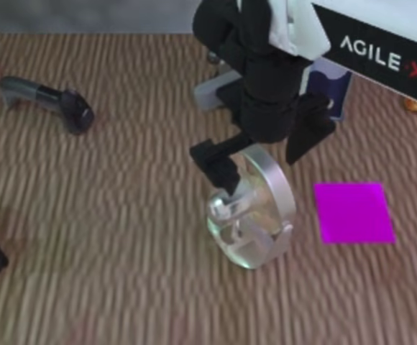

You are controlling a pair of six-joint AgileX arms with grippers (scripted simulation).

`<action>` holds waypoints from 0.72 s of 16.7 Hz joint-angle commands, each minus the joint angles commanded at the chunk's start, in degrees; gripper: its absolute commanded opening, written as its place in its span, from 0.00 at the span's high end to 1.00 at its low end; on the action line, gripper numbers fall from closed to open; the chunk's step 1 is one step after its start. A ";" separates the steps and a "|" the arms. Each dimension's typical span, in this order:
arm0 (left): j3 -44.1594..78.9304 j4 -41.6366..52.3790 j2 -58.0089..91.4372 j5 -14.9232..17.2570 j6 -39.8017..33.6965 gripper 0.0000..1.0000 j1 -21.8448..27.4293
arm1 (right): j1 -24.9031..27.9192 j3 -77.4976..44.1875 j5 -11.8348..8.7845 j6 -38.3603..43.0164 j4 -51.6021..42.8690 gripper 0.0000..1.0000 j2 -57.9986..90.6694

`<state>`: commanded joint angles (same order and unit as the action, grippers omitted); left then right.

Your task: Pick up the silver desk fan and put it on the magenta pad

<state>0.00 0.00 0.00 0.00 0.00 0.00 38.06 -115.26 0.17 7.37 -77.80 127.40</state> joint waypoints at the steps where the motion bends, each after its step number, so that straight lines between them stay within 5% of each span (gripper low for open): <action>1: 0.00 0.00 0.00 0.00 0.00 0.00 0.00 | 0.00 0.00 0.00 0.00 0.00 0.23 0.00; 11: 0.00 0.00 0.00 0.00 0.00 0.00 0.00 | 0.00 0.00 0.00 0.00 0.00 0.98 0.00; 12: 0.00 0.00 0.00 0.00 0.00 0.00 0.00 | 0.00 0.00 0.00 0.00 0.00 1.00 0.00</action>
<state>0.00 0.00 0.00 0.00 0.00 0.00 38.06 -115.26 0.17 7.37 -77.80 127.40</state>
